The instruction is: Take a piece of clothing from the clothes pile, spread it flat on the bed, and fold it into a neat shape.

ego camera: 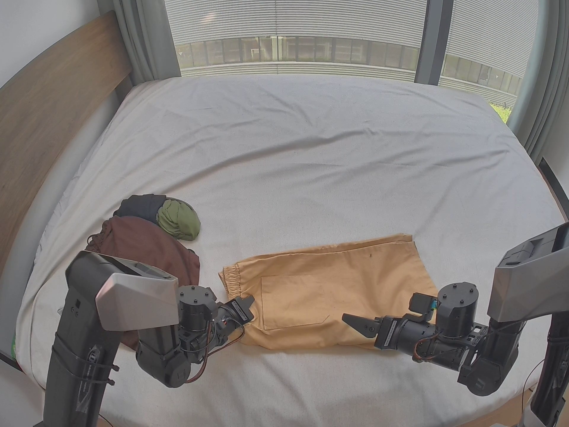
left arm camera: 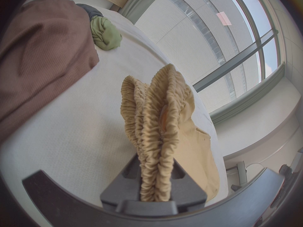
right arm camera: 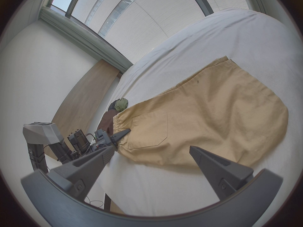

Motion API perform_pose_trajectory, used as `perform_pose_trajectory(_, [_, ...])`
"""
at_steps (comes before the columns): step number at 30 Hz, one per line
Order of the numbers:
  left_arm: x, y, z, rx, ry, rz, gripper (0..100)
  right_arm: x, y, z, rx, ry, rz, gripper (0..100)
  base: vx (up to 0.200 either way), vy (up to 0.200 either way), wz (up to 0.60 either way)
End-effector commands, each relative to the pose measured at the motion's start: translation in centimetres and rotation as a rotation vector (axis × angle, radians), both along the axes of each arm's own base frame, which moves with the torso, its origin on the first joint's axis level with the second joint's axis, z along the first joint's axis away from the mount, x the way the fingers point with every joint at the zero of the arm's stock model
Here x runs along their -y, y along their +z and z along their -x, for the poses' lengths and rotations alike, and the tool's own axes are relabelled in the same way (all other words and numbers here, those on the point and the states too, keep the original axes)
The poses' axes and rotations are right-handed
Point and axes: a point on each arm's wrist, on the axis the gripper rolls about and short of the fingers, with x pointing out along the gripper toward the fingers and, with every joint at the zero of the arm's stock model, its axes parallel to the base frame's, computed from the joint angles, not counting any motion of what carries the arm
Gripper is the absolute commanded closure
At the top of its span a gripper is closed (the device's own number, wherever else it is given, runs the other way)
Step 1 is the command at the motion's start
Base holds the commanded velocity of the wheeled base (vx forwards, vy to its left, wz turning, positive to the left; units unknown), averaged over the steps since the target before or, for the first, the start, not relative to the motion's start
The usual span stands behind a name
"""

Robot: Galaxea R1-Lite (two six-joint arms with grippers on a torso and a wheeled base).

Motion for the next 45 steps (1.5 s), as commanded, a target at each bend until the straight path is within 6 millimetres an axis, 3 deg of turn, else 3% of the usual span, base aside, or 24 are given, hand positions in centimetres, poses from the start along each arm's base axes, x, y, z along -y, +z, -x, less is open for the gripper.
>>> perform_pose_trajectory(1, [-0.5,1.9,0.2,0.029,0.012,0.011,100,0.0,-0.2,-0.1,-0.005,0.0,0.003,0,0.0,0.0,0.0])
perform_pose_trajectory(15, [-4.4,2.8,0.8,-0.004,0.023,-0.07,100,0.2,-0.6,-0.5,-0.012,-0.015,0.007,0,0.0,0.0,0.0])
perform_pose_trajectory(22, [-6.2,4.8,1.1,-0.023,0.034,-0.07,100,0.2,-1.0,-0.6,-0.02,-0.017,0.012,0,0.0,0.0,0.0])
perform_pose_trajectory(28, [-7.4,6.4,1.6,-0.046,0.031,-0.082,100,0.2,-1.0,-0.6,-0.02,-0.015,0.014,0,0.0,0.0,0.0])
perform_pose_trajectory(38, [-9.7,6.8,1.5,-0.064,0.057,-0.131,100,0.2,-1.0,-0.6,-0.019,-0.016,0.014,0,0.0,0.0,0.0])
perform_pose_trajectory(45, [-10.2,7.5,2.0,-0.074,0.054,-0.132,100,0.2,-1.0,-0.6,-0.019,-0.016,0.014,0,0.0,0.0,0.0])
